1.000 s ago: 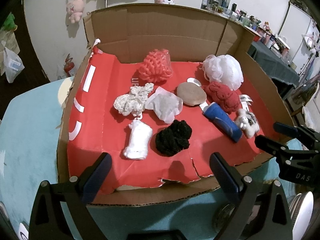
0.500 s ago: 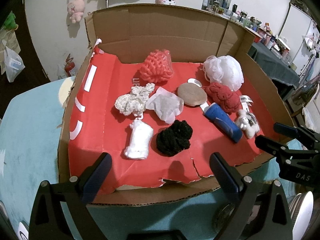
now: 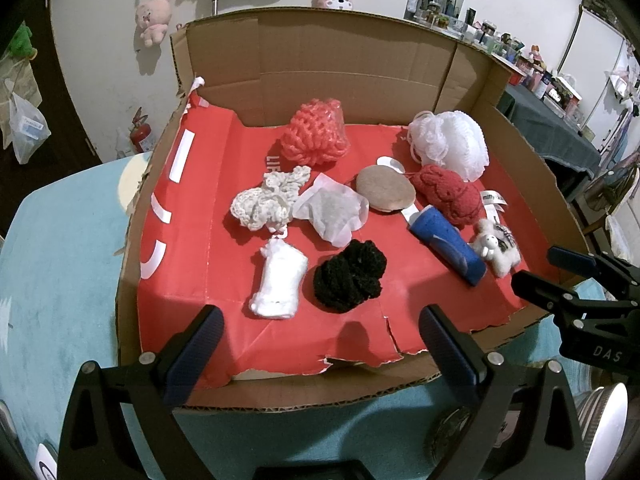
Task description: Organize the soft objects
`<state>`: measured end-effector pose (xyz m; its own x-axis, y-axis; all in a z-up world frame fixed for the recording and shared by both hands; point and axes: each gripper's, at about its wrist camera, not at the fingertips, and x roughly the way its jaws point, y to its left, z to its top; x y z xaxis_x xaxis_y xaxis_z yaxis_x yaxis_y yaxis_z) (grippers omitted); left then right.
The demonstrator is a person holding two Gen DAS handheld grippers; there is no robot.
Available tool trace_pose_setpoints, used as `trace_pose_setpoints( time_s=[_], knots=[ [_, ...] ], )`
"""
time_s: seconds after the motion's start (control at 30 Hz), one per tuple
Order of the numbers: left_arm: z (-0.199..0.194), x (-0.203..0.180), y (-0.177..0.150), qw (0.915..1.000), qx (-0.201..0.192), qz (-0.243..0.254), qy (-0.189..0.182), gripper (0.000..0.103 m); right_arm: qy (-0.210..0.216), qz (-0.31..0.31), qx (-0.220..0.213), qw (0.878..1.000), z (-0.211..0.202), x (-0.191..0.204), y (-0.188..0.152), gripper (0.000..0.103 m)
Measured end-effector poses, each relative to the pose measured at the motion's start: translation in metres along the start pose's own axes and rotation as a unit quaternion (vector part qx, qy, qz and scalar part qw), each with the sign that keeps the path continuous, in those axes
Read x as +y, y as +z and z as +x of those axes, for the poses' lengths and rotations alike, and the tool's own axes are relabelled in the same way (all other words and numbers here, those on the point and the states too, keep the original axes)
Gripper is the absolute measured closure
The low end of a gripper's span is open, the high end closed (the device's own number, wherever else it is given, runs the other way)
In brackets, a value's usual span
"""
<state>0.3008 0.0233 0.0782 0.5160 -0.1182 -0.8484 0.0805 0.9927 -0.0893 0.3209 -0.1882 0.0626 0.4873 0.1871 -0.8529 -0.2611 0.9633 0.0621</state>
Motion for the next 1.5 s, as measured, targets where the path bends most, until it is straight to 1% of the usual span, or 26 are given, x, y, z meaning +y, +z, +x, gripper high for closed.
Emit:
trace_pose_setpoints(
  time_s=[0.93,1.1,1.13,1.2,1.23,1.33,1.4,1.5],
  knots=[
    [0.001,0.002,-0.001,0.9999,0.002,-0.011,-0.002,0.003,-0.003,0.002,-0.001,1.0,0.0,0.0,0.0,0.025],
    [-0.006,0.004,-0.003,0.9998,-0.005,-0.018,-0.01,0.003,0.001,-0.004,0.002,1.0,0.0,0.001,0.001,0.025],
    [-0.012,0.006,-0.003,0.9996,-0.009,-0.023,-0.01,0.003,0.0,-0.002,-0.003,1.0,-0.002,0.0,0.001,0.025],
    [-0.027,0.01,-0.004,0.9989,-0.031,-0.032,-0.017,0.003,-0.007,0.006,-0.013,1.0,-0.009,-0.002,0.001,0.025],
    [-0.038,0.012,-0.004,0.9982,-0.047,-0.036,-0.014,0.003,-0.008,0.011,-0.019,1.0,-0.013,-0.004,0.001,0.025],
    [-0.066,0.013,-0.007,0.9962,-0.082,-0.031,0.002,0.003,0.0,0.023,-0.039,0.999,-0.037,-0.008,0.001,0.025],
    [-0.086,0.011,-0.013,0.9942,-0.106,-0.022,0.003,0.003,-0.01,0.019,-0.061,0.998,-0.059,-0.008,-0.001,0.025],
    [-0.113,0.008,-0.027,0.9909,-0.133,-0.018,0.005,0.0,-0.021,0.006,-0.093,0.995,-0.089,-0.003,-0.009,0.025]
  ],
)
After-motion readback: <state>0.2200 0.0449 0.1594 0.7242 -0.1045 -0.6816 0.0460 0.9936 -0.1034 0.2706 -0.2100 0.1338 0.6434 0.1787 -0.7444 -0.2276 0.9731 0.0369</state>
